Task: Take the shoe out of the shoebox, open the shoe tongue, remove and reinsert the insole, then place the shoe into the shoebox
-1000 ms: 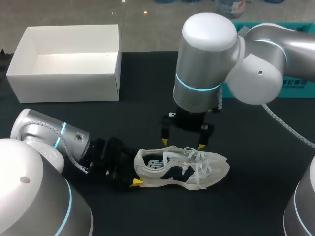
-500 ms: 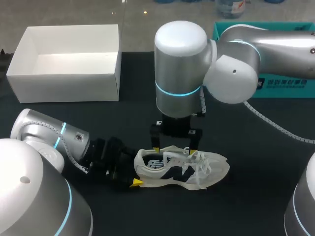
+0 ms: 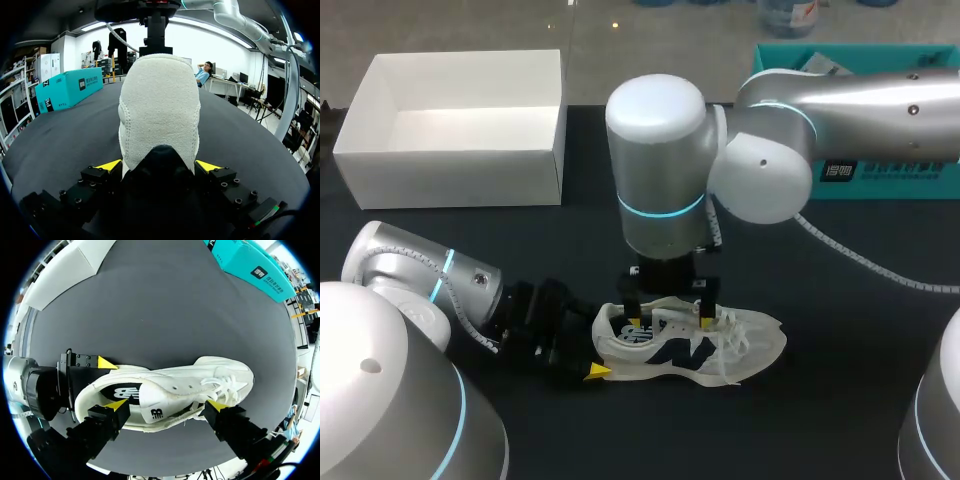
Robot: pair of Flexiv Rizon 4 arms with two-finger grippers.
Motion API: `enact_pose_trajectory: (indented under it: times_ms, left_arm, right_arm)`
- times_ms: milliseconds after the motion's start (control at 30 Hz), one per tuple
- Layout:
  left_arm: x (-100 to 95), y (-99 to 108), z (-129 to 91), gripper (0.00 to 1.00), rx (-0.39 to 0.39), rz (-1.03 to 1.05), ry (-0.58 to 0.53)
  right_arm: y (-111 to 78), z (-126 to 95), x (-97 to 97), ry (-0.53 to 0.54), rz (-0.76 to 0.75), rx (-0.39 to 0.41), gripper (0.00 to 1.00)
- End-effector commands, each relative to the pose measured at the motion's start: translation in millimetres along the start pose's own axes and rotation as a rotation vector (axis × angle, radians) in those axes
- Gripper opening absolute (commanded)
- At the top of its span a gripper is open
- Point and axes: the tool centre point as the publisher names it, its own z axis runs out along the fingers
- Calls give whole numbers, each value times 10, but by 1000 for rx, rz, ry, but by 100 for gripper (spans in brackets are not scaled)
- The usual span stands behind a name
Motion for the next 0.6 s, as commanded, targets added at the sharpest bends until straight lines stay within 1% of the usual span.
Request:
enact_pose_trajectory:
  times_ms: [33, 67, 100, 133, 167, 200, 467, 600]
  left_arm:
    - [12, 65, 55, 0, -4, -1, -1]
    - [12, 65, 55, 0, -4, -1, -1]
    - [12, 65, 55, 0, -4, -1, -1]
    - [12, 65, 55, 0, -4, -1, -1]
    - [12, 65, 55, 0, -4, -1, -1]
    - [12, 65, 55, 0, -4, -1, -1]
    - [12, 65, 55, 0, -4, -1, -1]
    - [12, 65, 55, 0, -4, -1, -1]
  right_arm:
    - [-16, 3, -10, -9, 3, -3, 100]
    - [-22, 4, -27, -10, 7, -4, 100]
    - [-27, 4, -43, -9, 9, -6, 86]
    - [-32, 4, -59, -9, 14, -11, 36]
    - [-37, 1, -73, -9, 21, -14, 10]
    - [-44, -6, -84, -6, 23, -18, 0]
    - [-76, -97, -216, 1, 67, -59, 0]
    - [-107, -176, -327, 18, 100, -88, 0]
